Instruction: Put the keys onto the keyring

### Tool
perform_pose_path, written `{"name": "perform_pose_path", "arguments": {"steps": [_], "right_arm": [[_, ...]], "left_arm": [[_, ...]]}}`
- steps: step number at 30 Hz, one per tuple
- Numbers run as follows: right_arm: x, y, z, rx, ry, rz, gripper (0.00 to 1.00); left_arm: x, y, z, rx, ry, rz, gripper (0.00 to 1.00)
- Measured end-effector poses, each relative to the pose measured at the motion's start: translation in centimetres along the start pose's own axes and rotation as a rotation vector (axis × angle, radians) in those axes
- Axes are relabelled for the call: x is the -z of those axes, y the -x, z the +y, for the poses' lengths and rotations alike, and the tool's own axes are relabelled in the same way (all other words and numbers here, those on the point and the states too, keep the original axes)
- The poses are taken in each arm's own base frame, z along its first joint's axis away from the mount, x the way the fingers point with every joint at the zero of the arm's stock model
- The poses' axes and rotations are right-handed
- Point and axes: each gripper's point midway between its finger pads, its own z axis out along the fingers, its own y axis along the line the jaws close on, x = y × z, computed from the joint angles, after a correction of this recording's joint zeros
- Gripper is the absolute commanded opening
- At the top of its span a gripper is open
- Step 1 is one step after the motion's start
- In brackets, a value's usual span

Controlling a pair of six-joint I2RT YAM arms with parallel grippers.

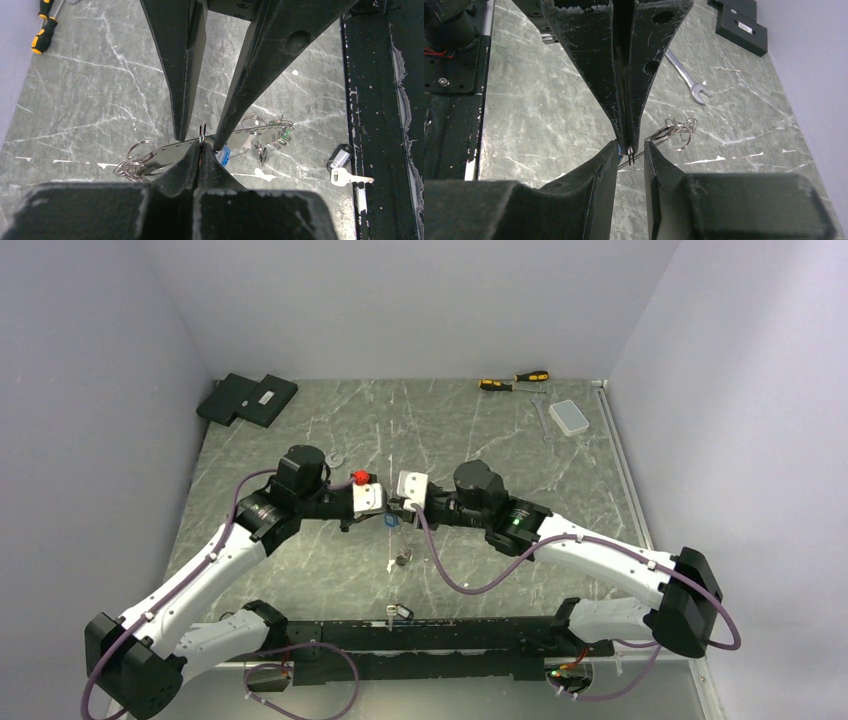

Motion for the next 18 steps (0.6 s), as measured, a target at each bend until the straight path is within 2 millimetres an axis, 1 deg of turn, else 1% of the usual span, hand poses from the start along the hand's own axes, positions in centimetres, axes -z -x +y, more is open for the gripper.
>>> {"name": "perform_pose_path", "arguments": {"steps": [2,7,8,16,17,18], "right_arm": [[-0.03,-0.05,0.03,-0.001,0.001,0.001,0.24],[-0.08,-0.13,0.23,0.001,0.009,-0.004,0.01],[-0.10,-0.14,0.25,0.002,0.010,-0.006,0.00],[-0.18,-0.17,0.24,0.005,0.003,-0.019,0.00],[-0.18,-0.20,0.25,0.005,0.004,-0.019,0.00],[-0.17,-0.16,0.21,0.006,0.000,-0.022,0.00]], "left_arm": [[0.05,0.15,0.03,-0.004,0.002,-0.005,0.00],[0.12,0.24,0.14,-0.009,0.008,-0.006,0.00],[0.14,0.20,0.10,-0.007,0.007,-0.005,0.00],[0.18,0.14,0.09,-0.005,0.010,-0.003,0.00],[0.18,0.14,0.10,-0.005,0.010,-0.002,0.03],[0.21,0.13,0.11,-0.004,0.012,-0.002,0.08]]}}
